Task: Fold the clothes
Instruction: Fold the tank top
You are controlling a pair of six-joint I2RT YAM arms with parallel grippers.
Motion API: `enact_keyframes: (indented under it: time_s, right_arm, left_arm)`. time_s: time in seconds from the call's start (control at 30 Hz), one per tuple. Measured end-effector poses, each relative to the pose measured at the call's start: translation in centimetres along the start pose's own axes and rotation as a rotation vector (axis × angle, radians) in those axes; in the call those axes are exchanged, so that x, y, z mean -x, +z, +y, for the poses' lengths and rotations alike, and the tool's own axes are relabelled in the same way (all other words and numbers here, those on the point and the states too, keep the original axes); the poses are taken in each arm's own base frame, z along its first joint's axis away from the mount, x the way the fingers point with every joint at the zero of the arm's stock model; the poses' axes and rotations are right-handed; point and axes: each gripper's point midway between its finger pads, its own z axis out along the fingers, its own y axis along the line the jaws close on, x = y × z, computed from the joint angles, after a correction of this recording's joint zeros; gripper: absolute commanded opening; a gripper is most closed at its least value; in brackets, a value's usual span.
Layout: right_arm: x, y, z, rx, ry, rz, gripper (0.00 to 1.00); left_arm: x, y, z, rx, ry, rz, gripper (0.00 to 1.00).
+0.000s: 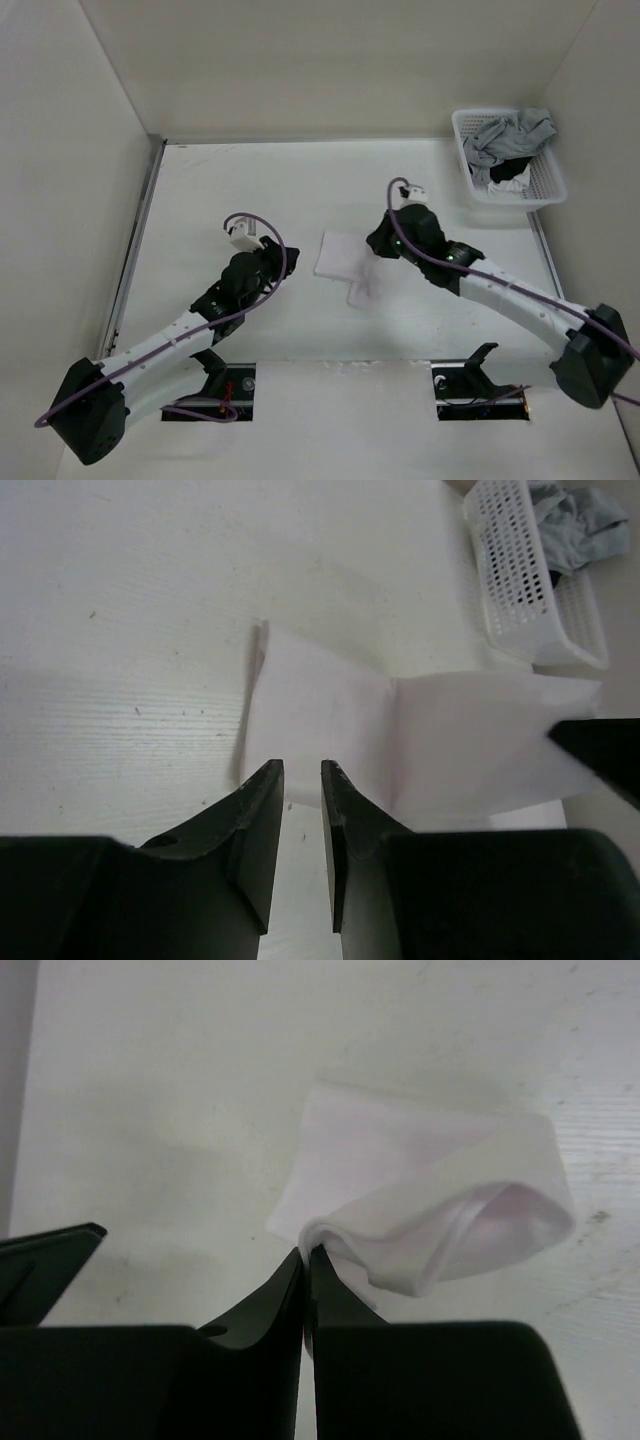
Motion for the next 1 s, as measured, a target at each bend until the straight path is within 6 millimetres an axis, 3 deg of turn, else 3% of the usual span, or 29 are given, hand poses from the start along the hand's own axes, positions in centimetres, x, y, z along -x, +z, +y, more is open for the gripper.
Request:
enact_keyframes:
  time_s: [0.13,0.27,0.3,0.43,0.5,0.6,0.67,0.77,0.83,0.9,1.0]
  right_arm:
    - [-3.9,3.7,2.4,-0.043,-0.096,0.131,0.13]
    - [-7.1,7.7,5.0,-0.065,-0.16,0.216,0.46]
    - [-7.6,8.5,5.8,-0.061,-0.168,0.224,0.48]
    - [-8.6,8.8,7.9,-0.027,-0.18,0.22,0.51]
    - [-8.2,7.9,8.4,0.005,-0.165,0.192,0.44]
    - [-6.7,6.0,7.0,0.023,-0.129,0.146,0.18]
    - [-5.3,5.8,5.1,0.007,-0.091,0.116,0.11]
    - [-3.7,7.3,1.7,-0.045,-0.042,0.109,0.17]
    - [-3.7,8.4,-0.2,-0.08,-0.036,0.126,0.34]
    - [-4.7,9.1,-0.8,-0.084,-0.054,0.162,0.4]
    - [-6.2,10.0,-0.6,-0.062,-0.076,0.219,0.42]
  left_arm:
    - [1.7,-0.8,-0.4,-0.028,-0.026,-0.053,0.21]
    - [2.9,-1.3,0.2,-0.023,-0.045,-0.092,0.23]
    - [3.1,-1.4,0.3,-0.017,-0.047,-0.097,0.23]
    - [3.3,-1.2,0.9,-0.001,-0.052,-0.097,0.24]
    - [2.8,-0.9,1.2,0.011,-0.047,-0.08,0.25]
    - [1.0,0.1,1.2,0.027,-0.027,-0.022,0.27]
    - [-0.5,1.0,0.8,0.03,-0.007,0.029,0.28]
    - [-2.9,2.7,-0.4,0.016,0.027,0.1,0.28]
    - [-4.4,3.8,-1.0,0.007,0.047,0.135,0.28]
    - [-5.6,4.5,-1.0,0.009,0.064,0.16,0.28]
    - [-6.8,5.0,-0.2,0.034,0.083,0.179,0.28]
